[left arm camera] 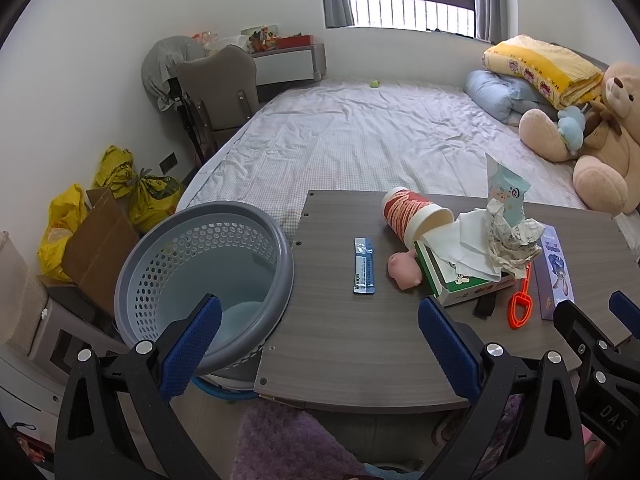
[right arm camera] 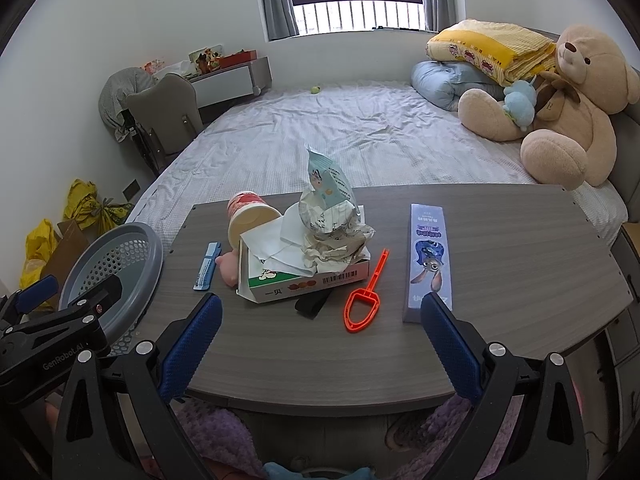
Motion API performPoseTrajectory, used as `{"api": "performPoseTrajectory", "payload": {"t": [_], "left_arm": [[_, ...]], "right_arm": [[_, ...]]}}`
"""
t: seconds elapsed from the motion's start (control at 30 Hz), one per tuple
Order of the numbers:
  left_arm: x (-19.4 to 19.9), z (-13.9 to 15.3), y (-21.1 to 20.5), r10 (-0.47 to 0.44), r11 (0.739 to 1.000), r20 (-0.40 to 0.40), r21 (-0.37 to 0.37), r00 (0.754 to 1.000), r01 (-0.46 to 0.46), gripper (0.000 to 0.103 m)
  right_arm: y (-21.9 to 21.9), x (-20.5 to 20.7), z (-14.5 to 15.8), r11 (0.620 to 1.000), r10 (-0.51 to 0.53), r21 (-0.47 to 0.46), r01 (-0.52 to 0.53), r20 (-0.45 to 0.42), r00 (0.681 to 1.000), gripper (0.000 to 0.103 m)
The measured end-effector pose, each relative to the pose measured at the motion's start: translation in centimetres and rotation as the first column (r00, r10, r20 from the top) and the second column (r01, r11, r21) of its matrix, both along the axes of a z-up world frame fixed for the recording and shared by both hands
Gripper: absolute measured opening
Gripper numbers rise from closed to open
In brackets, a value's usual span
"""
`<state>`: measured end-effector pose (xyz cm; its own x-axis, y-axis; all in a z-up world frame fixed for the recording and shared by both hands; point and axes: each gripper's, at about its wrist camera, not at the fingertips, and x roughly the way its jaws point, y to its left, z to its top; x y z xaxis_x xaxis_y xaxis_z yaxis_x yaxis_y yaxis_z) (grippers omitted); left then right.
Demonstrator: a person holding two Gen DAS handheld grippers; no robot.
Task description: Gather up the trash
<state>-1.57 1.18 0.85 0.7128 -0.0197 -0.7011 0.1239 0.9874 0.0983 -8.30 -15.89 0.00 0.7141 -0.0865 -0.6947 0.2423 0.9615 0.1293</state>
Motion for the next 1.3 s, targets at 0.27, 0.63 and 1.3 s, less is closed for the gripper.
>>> {"api": "performPoseTrajectory", "payload": {"t": [0.27,0.63,1.3], "left_arm": [[0.2,-0.1,-0.1,-0.001,1.0,-0.002,0.003,1.0,0.001,0.097],[0.3,-0.3,-0.2,-0.002,1.0,-0.005,0.005,1.0,0.002,0.097],[2.0,-3.3,-1.7,-0.027,1.0,-0.075,0.004,0.997,0.028,0.097]], "right_arm": [[-0.1,0.1,0.0,1.0,0.001,0.001,-0.001,-0.002,1.0,0.095],[-0.1,0.2,-0.1,1.0,0.002,0.002,-0.002,-0.004,1.0,0.095],[-6.8,-0.3,-3.4,0.994,-0.109,0.003,0.109,-0.049,0.993,0.095]]}}
